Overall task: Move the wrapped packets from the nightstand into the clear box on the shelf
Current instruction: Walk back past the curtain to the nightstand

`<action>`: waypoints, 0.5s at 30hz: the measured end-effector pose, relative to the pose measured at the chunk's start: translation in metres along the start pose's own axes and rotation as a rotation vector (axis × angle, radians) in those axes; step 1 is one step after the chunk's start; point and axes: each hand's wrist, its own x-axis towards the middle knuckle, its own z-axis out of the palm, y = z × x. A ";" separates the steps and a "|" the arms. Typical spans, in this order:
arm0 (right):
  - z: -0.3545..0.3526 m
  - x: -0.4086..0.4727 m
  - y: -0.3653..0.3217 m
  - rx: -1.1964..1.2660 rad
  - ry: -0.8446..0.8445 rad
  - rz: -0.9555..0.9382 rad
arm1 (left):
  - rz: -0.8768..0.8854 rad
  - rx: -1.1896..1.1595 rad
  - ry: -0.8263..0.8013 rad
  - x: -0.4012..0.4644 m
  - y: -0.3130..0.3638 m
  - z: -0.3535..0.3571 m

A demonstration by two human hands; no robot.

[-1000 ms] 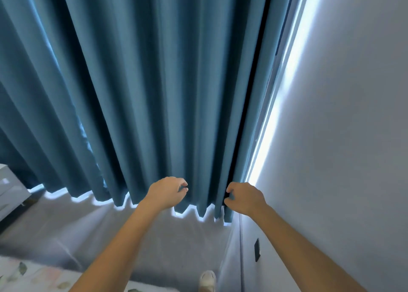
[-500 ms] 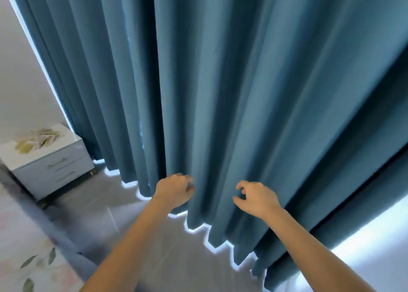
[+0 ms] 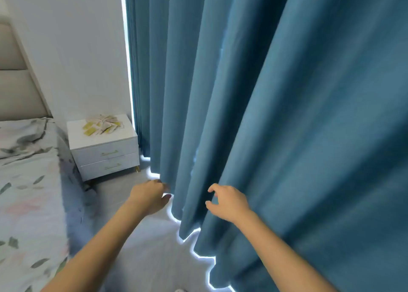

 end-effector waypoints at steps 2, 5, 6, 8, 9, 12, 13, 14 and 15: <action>-0.004 0.063 -0.012 0.001 -0.014 -0.049 | -0.059 -0.034 0.043 0.043 -0.031 -0.012; -0.014 0.151 -0.042 -0.040 -0.042 -0.138 | -0.122 -0.076 0.079 0.089 -0.078 -0.036; -0.017 0.177 -0.055 -0.041 -0.049 -0.161 | -0.142 -0.085 0.087 0.101 -0.094 -0.045; -0.021 0.228 -0.081 -0.038 -0.065 -0.200 | -0.210 -0.114 0.086 0.122 -0.128 -0.058; -0.022 0.251 -0.095 -0.041 -0.074 -0.221 | -0.247 -0.121 0.090 0.133 -0.147 -0.064; -0.021 0.318 -0.133 -0.057 -0.097 -0.299 | -0.330 -0.128 0.065 0.166 -0.209 -0.068; -0.019 0.341 -0.145 -0.060 -0.100 -0.319 | -0.350 -0.137 0.046 0.178 -0.229 -0.070; -0.017 0.364 -0.157 -0.058 -0.109 -0.333 | -0.362 -0.147 0.031 0.191 -0.248 -0.072; -0.015 0.387 -0.169 -0.056 -0.120 -0.345 | -0.367 -0.158 0.023 0.205 -0.267 -0.076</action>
